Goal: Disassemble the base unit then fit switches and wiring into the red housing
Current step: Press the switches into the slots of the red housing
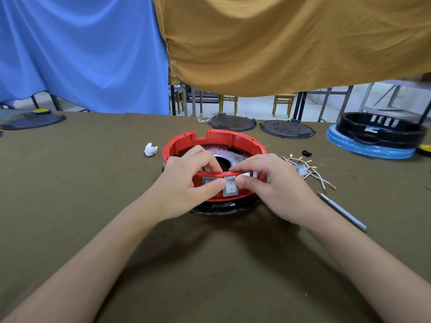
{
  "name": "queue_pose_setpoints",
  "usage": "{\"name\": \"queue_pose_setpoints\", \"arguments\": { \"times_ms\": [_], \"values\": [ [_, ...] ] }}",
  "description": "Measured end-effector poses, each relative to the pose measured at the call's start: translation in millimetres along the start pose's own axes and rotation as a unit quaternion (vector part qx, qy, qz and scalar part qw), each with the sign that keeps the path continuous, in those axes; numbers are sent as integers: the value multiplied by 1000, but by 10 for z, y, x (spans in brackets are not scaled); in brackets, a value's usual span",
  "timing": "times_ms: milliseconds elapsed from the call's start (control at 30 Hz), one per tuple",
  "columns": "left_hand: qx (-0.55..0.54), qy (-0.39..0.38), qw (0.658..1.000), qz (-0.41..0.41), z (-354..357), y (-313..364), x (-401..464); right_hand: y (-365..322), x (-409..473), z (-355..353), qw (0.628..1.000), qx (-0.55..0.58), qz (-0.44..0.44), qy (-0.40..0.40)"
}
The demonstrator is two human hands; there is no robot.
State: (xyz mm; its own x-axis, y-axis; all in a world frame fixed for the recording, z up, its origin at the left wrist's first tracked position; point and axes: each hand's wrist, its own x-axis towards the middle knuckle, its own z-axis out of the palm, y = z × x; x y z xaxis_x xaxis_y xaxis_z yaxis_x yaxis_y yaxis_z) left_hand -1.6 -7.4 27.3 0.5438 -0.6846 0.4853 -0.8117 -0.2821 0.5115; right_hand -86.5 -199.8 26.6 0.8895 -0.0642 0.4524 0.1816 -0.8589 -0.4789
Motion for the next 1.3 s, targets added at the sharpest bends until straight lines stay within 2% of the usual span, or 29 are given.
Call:
{"name": "queue_pose_setpoints", "arguments": {
  "times_ms": [367,533,700,967,1300],
  "values": [
    [0,14,1000,-9,41,8,13,22,40,55,999,17,9,32],
    [-5,12,1000,-7,23,24,2,9,48,28,999,27,-14,29],
    [-6,12,1000,-7,10,34,5,40,35,-26,999,32,-12,-12],
    [-3,25,1000,-7,37,57,11,-20,20,-7,999,26,-17,16],
    [2,36,999,-14,60,75,19,-38,-11,-5,1000,-2,-25,14]
  ]
}}
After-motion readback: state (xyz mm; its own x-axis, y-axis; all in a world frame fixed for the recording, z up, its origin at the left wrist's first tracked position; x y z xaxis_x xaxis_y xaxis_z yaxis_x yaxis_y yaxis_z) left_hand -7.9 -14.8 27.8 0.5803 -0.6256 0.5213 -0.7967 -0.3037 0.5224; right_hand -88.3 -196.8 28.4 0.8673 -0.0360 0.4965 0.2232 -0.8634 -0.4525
